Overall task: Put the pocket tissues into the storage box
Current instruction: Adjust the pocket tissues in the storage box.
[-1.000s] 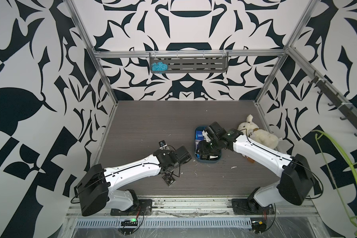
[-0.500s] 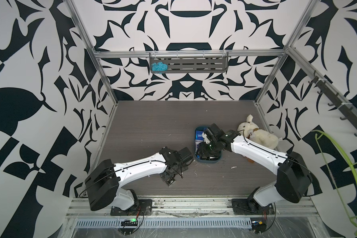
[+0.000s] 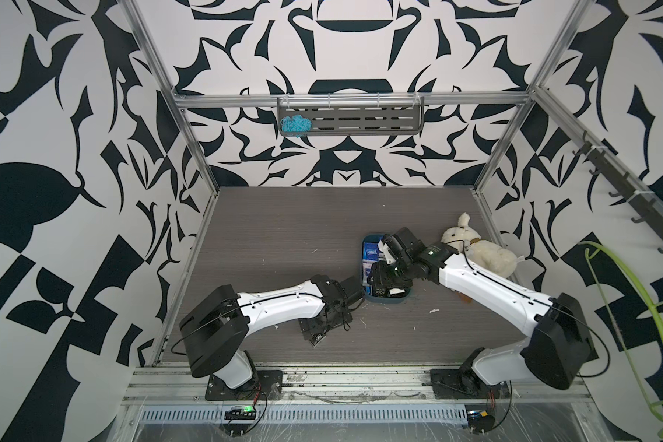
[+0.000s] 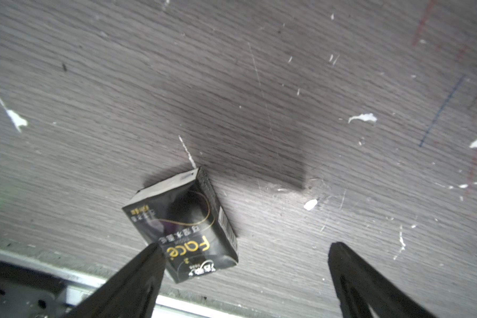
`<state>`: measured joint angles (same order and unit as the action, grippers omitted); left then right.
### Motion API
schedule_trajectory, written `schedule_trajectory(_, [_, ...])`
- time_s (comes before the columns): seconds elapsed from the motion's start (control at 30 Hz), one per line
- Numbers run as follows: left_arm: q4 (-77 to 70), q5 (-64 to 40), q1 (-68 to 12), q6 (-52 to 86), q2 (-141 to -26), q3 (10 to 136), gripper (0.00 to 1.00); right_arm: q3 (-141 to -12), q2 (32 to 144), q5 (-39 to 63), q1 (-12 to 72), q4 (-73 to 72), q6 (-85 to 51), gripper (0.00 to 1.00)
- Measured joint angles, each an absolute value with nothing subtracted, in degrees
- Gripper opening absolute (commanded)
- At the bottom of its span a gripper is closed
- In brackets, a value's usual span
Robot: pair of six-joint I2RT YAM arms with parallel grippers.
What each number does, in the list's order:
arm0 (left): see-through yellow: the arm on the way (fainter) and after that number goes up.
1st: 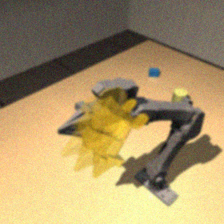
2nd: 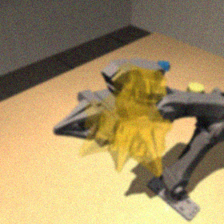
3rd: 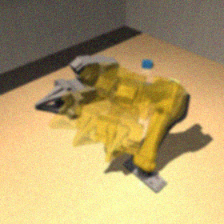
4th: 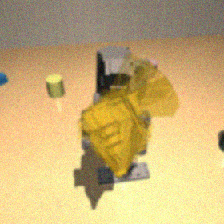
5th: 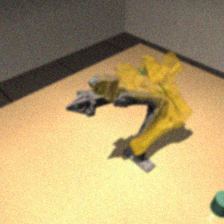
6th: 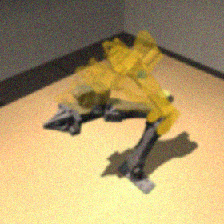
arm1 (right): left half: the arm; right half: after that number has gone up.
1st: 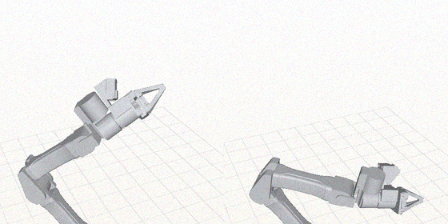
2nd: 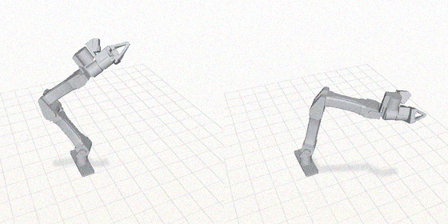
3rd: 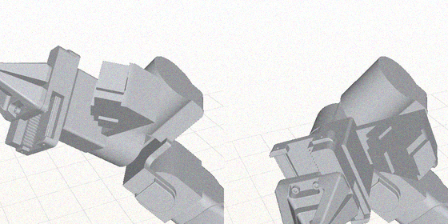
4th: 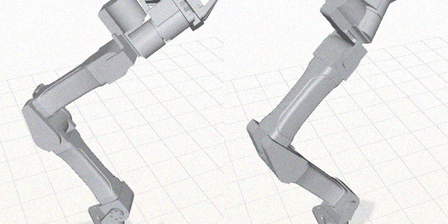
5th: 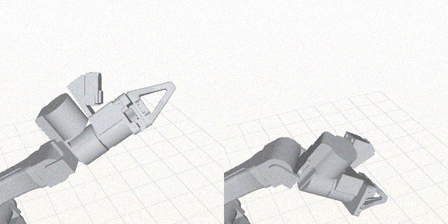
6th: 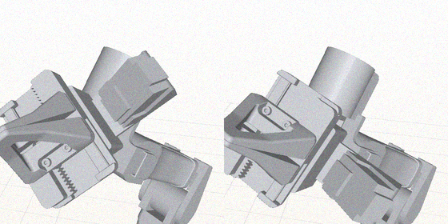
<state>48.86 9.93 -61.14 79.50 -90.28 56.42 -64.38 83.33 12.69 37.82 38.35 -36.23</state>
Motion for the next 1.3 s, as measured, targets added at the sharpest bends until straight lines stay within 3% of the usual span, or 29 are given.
schedule_trajectory(0.33, [47.77, 10.59, -61.14, 80.64, -89.34, 53.69, 0.99, -69.49, 85.97, 12.56, 34.89, 39.72, -33.12, 0.60])
schedule_trajectory(0.8, [50.78, 15.33, -61.14, 84.42, -78.08, 49.95, 0.99, -69.71, 93.08, 16.10, 33.52, 39.42, -32.03, 0.60])
schedule_trajectory(1.3, [52.62, 15.81, -61.14, 86.87, -76.14, 47.92, 0.99, -61.54, 84.79, 19.68, 36.10, 38.87, -36.47, 0.60])
